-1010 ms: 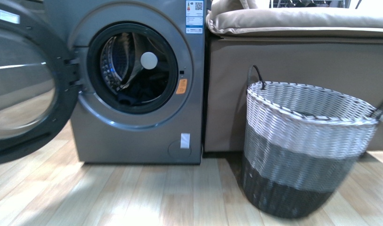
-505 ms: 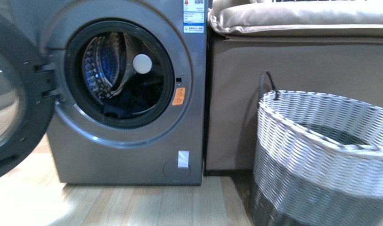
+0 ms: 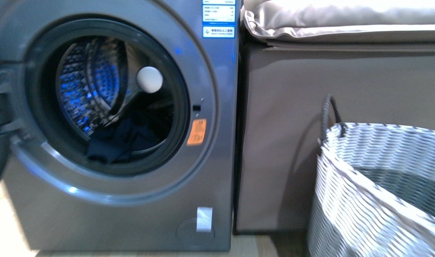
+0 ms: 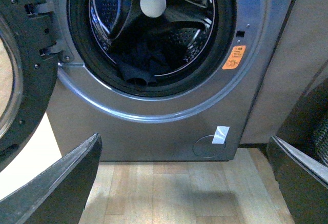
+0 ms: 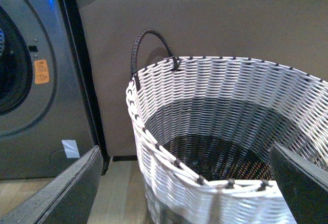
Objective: Collect clothes from washing machine
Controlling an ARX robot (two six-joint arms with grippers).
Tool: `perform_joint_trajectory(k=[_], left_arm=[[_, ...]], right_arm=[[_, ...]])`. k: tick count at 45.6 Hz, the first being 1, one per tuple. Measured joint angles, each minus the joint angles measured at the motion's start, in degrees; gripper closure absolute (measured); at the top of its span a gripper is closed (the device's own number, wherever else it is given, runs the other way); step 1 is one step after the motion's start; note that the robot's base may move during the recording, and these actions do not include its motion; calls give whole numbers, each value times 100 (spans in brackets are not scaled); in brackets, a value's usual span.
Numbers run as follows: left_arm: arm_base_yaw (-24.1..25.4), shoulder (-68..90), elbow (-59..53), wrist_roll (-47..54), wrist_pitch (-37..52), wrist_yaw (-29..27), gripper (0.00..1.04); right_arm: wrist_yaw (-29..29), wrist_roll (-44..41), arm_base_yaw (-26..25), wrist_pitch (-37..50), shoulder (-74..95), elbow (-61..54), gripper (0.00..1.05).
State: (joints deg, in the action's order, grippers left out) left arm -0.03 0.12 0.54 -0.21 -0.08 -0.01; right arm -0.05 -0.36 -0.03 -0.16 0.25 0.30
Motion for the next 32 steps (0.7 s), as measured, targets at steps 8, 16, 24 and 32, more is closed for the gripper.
perform_joint_trajectory(k=[8,16,24,32], left_arm=[[0,0,0,0,0,-7,7],[0,-7,0,0,0,-4,7],[0,-2,0,0,0,0,7],[0,0,0,0,0,0,7]], right_arm=[[-2,0,0,0,0,0,8],[0,0,0,2,0,0,8],[-2,0,0,0,0,0,8],[0,0,0,0,0,0,8]])
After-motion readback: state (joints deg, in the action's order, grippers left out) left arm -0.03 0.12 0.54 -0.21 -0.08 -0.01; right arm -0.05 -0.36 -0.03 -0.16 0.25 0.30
